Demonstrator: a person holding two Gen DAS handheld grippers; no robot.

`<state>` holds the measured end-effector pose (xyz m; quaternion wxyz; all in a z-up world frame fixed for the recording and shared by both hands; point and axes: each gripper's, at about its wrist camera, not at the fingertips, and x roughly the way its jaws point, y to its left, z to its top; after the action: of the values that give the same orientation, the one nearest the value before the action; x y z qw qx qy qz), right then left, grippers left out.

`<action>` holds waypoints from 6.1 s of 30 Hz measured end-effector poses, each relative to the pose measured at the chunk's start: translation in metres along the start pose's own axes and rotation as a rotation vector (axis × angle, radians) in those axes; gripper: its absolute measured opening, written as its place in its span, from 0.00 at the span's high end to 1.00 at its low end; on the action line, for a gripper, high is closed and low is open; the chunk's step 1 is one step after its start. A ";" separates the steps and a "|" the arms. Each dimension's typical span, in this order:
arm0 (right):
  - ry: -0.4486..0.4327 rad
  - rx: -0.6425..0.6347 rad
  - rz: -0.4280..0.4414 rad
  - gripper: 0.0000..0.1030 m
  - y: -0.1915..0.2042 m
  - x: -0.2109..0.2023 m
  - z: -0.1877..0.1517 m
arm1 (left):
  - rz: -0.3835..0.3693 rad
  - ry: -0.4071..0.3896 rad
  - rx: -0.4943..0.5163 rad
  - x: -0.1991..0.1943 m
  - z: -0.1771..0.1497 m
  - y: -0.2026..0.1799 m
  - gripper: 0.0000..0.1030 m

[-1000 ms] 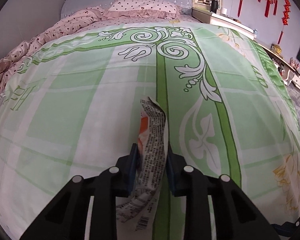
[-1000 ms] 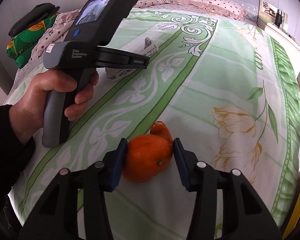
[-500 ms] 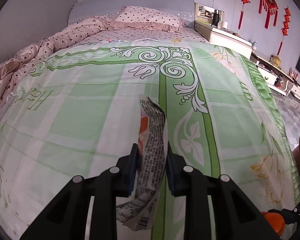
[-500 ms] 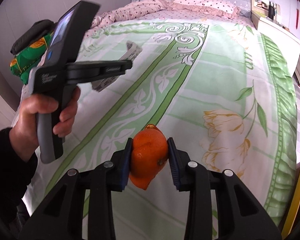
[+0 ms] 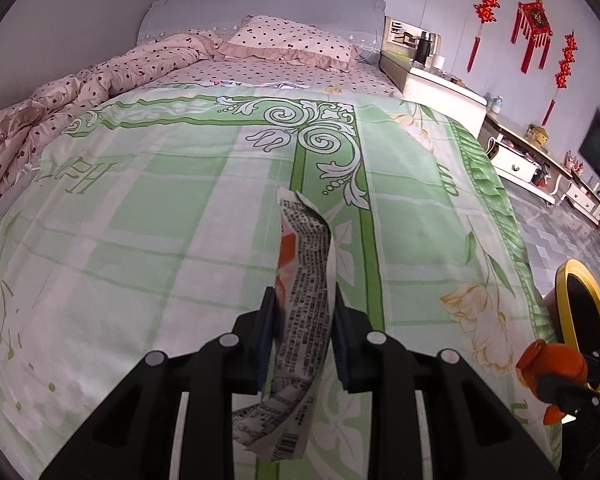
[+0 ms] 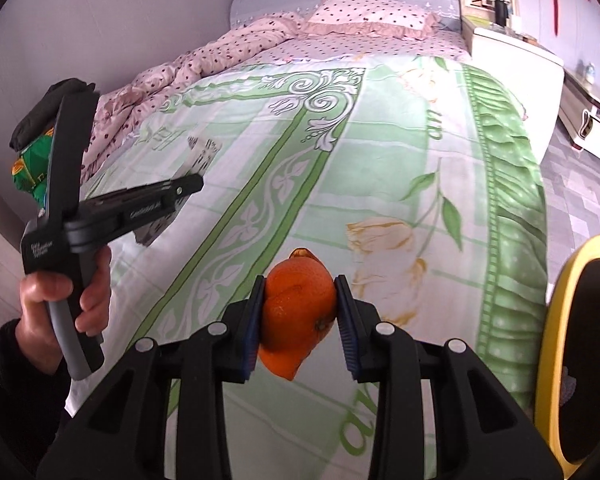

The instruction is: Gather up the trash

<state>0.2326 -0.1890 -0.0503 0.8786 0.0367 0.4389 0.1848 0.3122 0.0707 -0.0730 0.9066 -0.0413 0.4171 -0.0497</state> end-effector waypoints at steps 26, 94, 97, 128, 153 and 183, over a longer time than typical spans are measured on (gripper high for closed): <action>-0.149 0.211 -0.132 0.69 -0.135 -0.121 -0.010 | -0.203 -0.006 0.118 -0.039 -0.007 -0.152 0.77; -0.154 0.428 -0.223 0.55 -0.261 -0.133 -0.027 | -0.367 0.034 0.176 -0.032 -0.032 -0.260 0.61; -0.141 0.395 -0.201 0.55 -0.237 -0.121 -0.020 | -0.338 0.026 0.149 -0.035 -0.030 -0.237 0.61; -0.007 0.161 -0.056 0.55 -0.046 -0.024 0.004 | -0.107 -0.008 -0.053 -0.063 -0.057 -0.041 0.61; -0.056 0.118 -0.142 0.22 -0.014 -0.022 -0.030 | -0.033 -0.129 -0.067 -0.083 -0.098 -0.007 0.27; -0.508 0.141 -0.402 0.08 -0.012 -0.094 -0.057 | 0.051 -0.554 -0.036 -0.174 -0.111 -0.037 0.08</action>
<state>0.1401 -0.2393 -0.0164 0.9741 0.0548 0.2158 -0.0383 0.1135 0.0524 -0.0094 0.9861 -0.0590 0.1550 -0.0064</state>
